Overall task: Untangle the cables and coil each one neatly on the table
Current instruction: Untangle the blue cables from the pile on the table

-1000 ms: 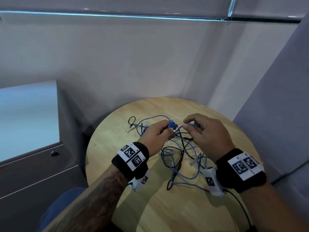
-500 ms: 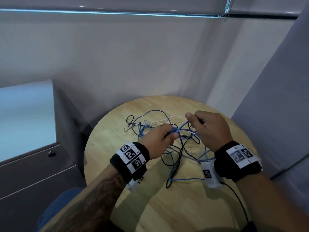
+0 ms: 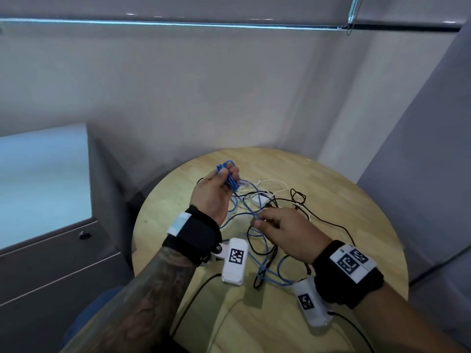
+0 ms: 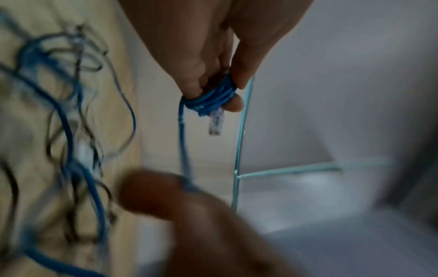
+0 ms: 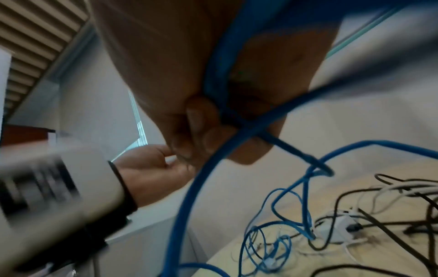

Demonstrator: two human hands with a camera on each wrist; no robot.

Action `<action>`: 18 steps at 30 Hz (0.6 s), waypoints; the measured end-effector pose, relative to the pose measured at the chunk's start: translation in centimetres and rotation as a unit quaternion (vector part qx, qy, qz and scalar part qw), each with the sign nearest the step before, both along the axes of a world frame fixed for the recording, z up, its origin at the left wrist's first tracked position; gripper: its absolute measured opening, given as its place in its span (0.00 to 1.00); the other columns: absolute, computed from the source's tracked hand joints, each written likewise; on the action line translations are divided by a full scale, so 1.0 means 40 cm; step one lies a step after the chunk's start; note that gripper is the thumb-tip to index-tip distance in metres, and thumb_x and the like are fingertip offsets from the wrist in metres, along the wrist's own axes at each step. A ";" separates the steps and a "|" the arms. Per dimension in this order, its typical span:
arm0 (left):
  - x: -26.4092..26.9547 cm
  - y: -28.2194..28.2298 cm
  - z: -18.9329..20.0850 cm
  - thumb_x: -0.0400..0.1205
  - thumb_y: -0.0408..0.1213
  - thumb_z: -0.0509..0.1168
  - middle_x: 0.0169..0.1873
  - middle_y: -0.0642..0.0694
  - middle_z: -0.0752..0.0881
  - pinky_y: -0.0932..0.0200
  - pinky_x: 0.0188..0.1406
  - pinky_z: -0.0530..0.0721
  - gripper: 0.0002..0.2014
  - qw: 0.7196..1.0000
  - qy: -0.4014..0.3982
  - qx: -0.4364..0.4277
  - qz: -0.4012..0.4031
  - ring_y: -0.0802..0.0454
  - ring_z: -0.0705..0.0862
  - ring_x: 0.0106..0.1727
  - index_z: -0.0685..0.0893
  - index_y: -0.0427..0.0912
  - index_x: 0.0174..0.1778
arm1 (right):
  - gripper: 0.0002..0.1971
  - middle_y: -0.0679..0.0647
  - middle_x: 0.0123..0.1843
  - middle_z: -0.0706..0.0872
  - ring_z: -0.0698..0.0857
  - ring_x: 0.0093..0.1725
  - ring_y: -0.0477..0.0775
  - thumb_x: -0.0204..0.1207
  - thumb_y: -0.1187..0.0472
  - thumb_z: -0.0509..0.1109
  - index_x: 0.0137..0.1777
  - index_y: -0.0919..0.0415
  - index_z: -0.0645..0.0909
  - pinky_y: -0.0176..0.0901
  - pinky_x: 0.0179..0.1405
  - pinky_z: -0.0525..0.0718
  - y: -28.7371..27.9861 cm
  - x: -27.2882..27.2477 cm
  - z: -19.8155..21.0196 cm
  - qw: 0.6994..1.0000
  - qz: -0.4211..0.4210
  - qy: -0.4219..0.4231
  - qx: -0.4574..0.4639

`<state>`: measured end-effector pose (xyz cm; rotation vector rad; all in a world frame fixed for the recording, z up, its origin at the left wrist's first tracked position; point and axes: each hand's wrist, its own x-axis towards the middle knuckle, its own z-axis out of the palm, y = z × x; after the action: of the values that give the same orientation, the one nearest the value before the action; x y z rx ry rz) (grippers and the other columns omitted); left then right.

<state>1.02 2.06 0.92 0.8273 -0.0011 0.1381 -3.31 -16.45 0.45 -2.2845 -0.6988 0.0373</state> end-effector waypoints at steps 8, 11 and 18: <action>-0.055 -0.044 -0.038 0.83 0.51 0.58 0.35 0.47 0.85 0.49 0.44 0.82 0.12 0.795 -0.109 0.594 -0.056 0.47 0.83 0.39 0.80 0.49 0.41 | 0.08 0.45 0.43 0.92 0.87 0.42 0.38 0.80 0.69 0.72 0.51 0.58 0.91 0.30 0.44 0.81 -0.060 0.000 0.095 0.981 -0.082 -0.052 0.166; -0.078 -0.076 -0.032 0.86 0.49 0.59 0.28 0.58 0.79 0.51 0.40 0.80 0.15 0.803 -0.120 0.571 -0.118 0.55 0.79 0.34 0.78 0.48 0.36 | 0.06 0.46 0.34 0.83 0.79 0.34 0.40 0.82 0.64 0.71 0.53 0.54 0.88 0.28 0.36 0.75 -0.083 0.012 0.104 0.973 -0.108 -0.053 0.200; -0.054 -0.029 0.012 0.87 0.42 0.60 0.15 0.51 0.67 0.59 0.26 0.70 0.20 0.968 0.050 0.237 -0.066 0.54 0.65 0.18 0.78 0.37 0.30 | 0.11 0.49 0.38 0.90 0.88 0.37 0.44 0.77 0.52 0.77 0.57 0.51 0.84 0.36 0.42 0.83 -0.120 0.048 0.028 0.985 -0.095 0.092 0.108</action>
<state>-1.14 0.90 1.39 1.3092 0.0069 -0.0329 -1.38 -21.25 1.59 -2.0965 -0.3683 0.0777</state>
